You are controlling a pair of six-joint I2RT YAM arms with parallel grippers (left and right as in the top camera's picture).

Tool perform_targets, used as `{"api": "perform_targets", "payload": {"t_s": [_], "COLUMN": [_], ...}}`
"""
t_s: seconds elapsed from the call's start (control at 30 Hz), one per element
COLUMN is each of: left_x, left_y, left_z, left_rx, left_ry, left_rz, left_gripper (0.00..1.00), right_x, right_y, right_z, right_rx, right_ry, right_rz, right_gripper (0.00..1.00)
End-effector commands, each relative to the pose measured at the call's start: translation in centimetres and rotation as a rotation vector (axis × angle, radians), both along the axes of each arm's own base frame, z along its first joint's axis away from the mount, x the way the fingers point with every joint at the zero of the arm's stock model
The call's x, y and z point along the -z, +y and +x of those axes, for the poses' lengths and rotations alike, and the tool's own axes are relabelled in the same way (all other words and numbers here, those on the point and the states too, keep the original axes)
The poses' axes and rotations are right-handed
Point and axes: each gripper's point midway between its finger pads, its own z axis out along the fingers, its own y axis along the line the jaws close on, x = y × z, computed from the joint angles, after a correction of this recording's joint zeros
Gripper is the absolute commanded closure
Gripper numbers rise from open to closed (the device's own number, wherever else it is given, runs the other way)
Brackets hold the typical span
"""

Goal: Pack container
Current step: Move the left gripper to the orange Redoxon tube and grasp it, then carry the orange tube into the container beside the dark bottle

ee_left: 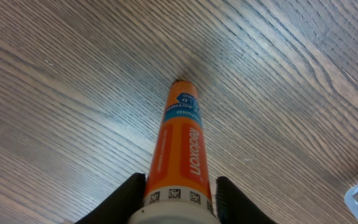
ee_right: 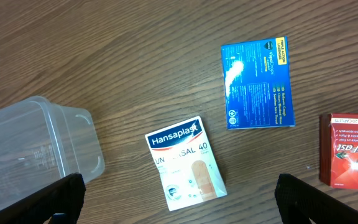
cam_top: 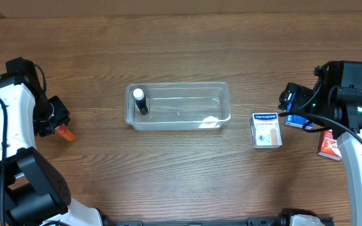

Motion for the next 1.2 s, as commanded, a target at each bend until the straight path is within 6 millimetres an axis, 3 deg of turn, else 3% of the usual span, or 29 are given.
{"api": "perform_targets", "payload": {"t_s": [0.0, 0.07, 0.17, 0.3, 0.4, 0.5, 0.57, 0.67, 0.73, 0.87, 1.17], "left_x": [0.4, 0.4, 0.3, -2.1, -7.0, -12.7, -14.2, -13.9, -13.3, -11.7, -5.9], "left_y": [-0.2, -0.2, -0.4, -1.4, -4.7, -10.6, -13.7, -18.0, -19.4, -20.2, -21.0], "left_z": [-0.3, -0.3, -0.4, 0.1, 1.6, 2.5, 2.3, 1.7, 1.5, 2.0, 3.4], "left_rx": [-0.002, -0.002, 0.001, 0.030, 0.124, 0.271, 0.334, 0.425, 0.442, 0.445, 0.454], "left_ry": [0.018, 0.021, 0.026, 0.002, -0.116, -0.278, -0.324, -0.304, -0.278, -0.222, -0.042], "left_rz": [-0.013, -0.014, -0.017, -0.016, -0.020, -0.026, -0.036, -0.066, -0.078, -0.085, -0.090], "left_gripper": [0.70, 0.76, 0.96, 0.96, 0.96, 0.96, 0.96, 0.96, 0.96, 0.96, 0.96], "right_x": [-1.2, -1.2, -1.2, -1.2, -1.2, -1.2, -1.2, -1.1, -1.1, -1.1, -1.1], "right_y": [0.0, 0.0, 0.0, 0.0, 0.0, 0.0, 0.0, 0.0, 0.0, 0.0, 0.0], "right_z": [0.5, 0.5, 0.5, 0.5, 0.5, 0.4, 0.4, 0.4, 0.4, 0.4, 0.4], "right_rx": [0.003, 0.003, 0.003, 0.003, 0.003, 0.003, 0.003, 0.003, 0.003, 0.003, 0.003], "right_ry": [-0.037, -0.037, -0.037, -0.037, -0.036, -0.034, -0.034, -0.034, -0.034, -0.034, -0.034], "right_rz": [0.007, 0.007, 0.006, 0.006, 0.007, 0.007, 0.007, 0.007, 0.007, 0.007, 0.007], "right_gripper": [0.00, 0.00, 0.00, 0.00, 0.00, 0.00, 0.00, 0.00, 0.00, 0.00, 0.00]}}
